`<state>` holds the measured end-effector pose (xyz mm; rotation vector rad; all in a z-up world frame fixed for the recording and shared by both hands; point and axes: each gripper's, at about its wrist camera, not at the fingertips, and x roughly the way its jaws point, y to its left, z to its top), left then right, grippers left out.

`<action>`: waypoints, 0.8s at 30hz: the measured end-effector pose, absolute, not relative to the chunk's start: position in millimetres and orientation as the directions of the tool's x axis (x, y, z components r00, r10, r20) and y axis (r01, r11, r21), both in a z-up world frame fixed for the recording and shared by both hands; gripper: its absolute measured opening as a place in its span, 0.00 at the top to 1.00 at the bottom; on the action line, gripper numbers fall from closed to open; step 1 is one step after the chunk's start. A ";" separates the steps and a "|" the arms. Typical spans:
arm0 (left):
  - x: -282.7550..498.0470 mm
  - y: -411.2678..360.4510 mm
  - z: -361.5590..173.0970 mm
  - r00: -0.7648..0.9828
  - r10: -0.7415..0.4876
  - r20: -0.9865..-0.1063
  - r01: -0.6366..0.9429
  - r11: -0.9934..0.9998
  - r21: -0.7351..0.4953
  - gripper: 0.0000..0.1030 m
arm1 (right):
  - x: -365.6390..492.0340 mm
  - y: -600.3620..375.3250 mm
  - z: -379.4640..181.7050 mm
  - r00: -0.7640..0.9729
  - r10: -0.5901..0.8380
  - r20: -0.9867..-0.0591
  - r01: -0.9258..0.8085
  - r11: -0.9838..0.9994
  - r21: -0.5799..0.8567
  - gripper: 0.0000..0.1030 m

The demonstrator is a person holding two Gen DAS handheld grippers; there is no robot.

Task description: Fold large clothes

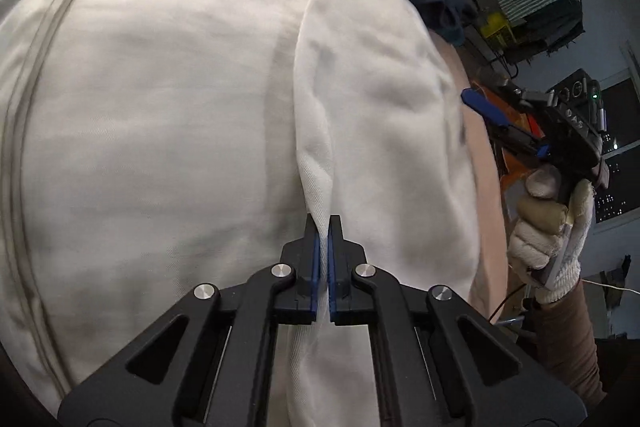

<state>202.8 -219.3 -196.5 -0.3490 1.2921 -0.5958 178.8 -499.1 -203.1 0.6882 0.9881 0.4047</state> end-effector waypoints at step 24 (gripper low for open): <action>174.9 -96.7 -182.8 0.251 -0.474 -0.844 0.103 0.880 -0.463 1.00 | 263.1 -437.6 -241.4 0.429 0.590 -0.685 -0.067 0.776 0.627 0.56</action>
